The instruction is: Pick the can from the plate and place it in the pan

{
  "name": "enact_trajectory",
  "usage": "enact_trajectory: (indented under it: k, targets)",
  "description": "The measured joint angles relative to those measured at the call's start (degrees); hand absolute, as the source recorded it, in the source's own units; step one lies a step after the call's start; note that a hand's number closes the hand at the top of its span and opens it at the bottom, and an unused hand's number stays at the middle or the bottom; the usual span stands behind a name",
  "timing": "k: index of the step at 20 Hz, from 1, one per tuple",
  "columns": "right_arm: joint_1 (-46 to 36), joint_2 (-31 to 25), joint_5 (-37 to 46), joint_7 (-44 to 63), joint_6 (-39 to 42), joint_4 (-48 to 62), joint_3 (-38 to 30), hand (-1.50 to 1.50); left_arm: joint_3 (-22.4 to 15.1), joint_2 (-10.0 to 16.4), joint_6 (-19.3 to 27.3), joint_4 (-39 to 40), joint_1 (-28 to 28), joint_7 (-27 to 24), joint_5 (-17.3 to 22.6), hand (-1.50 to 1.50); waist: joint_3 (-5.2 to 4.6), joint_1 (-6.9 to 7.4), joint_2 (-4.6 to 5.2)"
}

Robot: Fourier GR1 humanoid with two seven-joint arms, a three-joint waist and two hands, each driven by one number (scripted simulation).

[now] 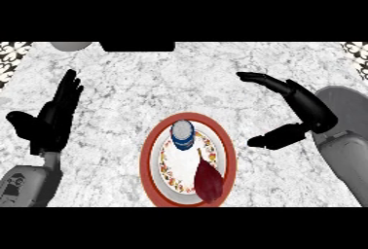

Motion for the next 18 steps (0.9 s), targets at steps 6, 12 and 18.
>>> enact_trajectory:
  k: [6, 12, 18]
  targets:
    - [-7.9, -8.0, 2.5, 11.5, 9.1, -5.4, 0.7, -1.5, 0.1, -0.3, -0.7, 0.5, 0.5, -0.7, -0.5, 0.0, -0.1, 0.3, -0.18]
    - [-17.3, -5.4, 2.6, 25.2, 14.5, -9.1, -0.2, -1.5, 1.1, -0.4, -1.7, 0.6, -0.2, 0.1, -0.7, 0.0, -0.07, 0.63, -0.08]
    - [-22.5, 2.2, 5.9, 32.8, 16.7, -9.2, 0.4, -1.5, 1.6, -1.7, -2.1, 1.0, -0.8, 0.5, -1.9, 0.0, -0.05, 0.75, -0.01]
